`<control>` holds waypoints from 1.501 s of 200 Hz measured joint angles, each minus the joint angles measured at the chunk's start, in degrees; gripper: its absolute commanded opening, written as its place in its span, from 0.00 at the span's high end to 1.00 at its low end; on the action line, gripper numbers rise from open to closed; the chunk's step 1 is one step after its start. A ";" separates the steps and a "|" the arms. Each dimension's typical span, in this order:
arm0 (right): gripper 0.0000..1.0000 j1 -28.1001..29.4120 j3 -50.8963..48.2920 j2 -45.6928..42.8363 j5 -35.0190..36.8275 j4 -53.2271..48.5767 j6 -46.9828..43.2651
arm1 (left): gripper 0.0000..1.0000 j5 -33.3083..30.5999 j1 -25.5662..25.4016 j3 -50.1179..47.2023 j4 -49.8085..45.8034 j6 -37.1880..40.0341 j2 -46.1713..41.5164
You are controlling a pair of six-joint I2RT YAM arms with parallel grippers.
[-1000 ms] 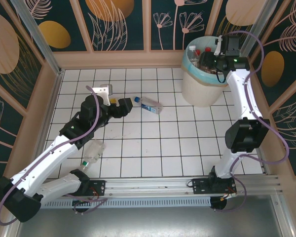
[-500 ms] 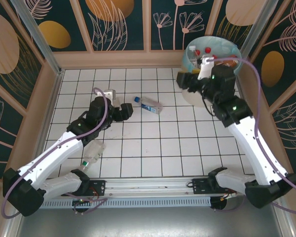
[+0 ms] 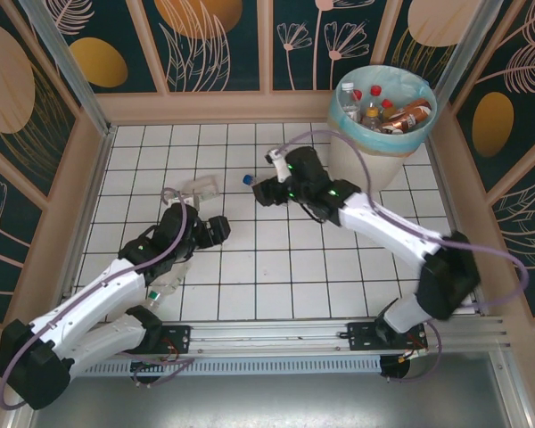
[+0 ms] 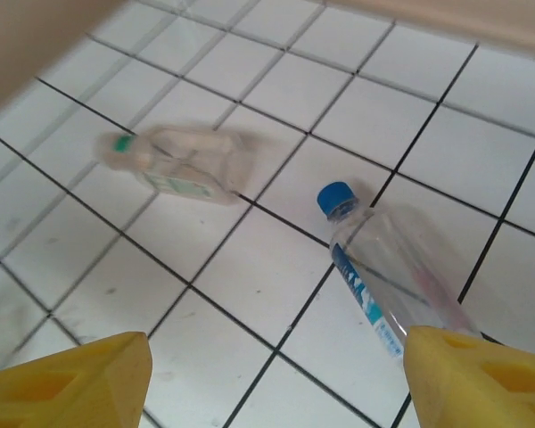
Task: Put the plastic bottles in the bin
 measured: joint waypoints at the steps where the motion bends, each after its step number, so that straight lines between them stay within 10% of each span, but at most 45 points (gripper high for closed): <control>1: 0.25 0.02 0.33 0.42 0.02 -0.13 0.00 | 0.14 0.00 0.00 -0.07 0.00 -0.07 -0.04; 117: 0.30 -0.31 57.88 50.05 6.60 -27.06 -6.38 | 0.14 0.02 0.00 -0.61 -0.02 -0.52 0.33; 300: 0.45 -3.93 63.39 55.84 2.84 -34.86 -11.28 | 0.13 0.70 0.00 -1.68 1.38 0.13 -0.42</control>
